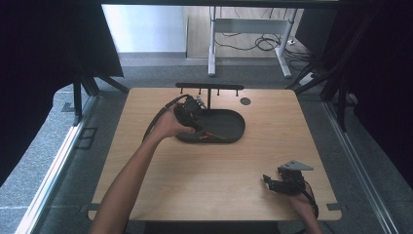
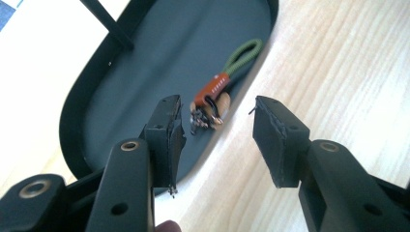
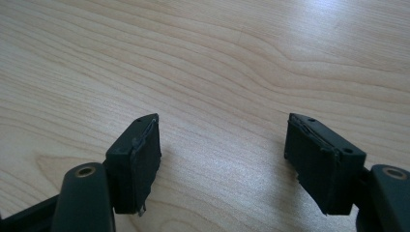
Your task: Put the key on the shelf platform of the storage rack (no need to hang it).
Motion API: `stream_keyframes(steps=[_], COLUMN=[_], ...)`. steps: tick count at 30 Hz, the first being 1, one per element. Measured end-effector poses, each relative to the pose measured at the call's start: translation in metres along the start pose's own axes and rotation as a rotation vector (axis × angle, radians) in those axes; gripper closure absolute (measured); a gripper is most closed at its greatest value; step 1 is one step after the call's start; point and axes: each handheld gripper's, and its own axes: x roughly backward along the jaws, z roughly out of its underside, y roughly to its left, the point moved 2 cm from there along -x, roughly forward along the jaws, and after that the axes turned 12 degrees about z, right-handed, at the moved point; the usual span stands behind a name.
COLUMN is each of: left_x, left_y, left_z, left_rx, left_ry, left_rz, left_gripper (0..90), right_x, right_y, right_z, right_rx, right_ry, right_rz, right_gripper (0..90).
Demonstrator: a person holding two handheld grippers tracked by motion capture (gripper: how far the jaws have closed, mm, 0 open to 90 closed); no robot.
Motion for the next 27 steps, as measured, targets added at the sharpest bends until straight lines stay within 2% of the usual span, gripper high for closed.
stream_keyframes(steps=[3,10,15,17,19,20,23,27], left_x=[0.003,0.008,0.005,0.001,-0.007,-0.007,-0.013,-0.02], left_y=[-0.006,-0.018,-0.03,-0.034,-0.038,-0.038,-0.039,-0.04], left_z=[0.009,0.035,0.054,0.063,0.076,0.076,0.089,0.108], left_rx=[-0.006,-0.017,-0.018,-0.008,0.002,0.002,0.029,0.062], left_ry=[-0.003,-0.047,-0.059,-0.074,-0.064,-0.064,-0.07,-0.065], left_rz=[0.003,0.016,0.028,0.047,0.051,0.051,0.07,0.058], left_gripper=[53.4,53.0,52.6,52.7,52.5,52.5,51.8,51.4], right_x=[0.0,0.0,0.0,0.0,0.0,0.0,0.0,0.0], right_y=[0.0,0.001,0.002,0.002,0.002,0.002,0.002,0.002], right_z=[0.0,0.0,-0.001,-0.001,-0.001,0.0,0.0,-0.001], right_rx=[0.001,0.005,0.003,0.004,0.005,0.003,0.002,0.001], right_ry=[0.0,0.0,0.002,0.003,0.001,0.003,0.005,0.005], right_rz=[0.001,0.005,0.003,0.0,-0.002,-0.002,-0.002,-0.001], right_gripper=[29.6,29.4,29.4,29.4,29.4,29.4,29.4,29.4])
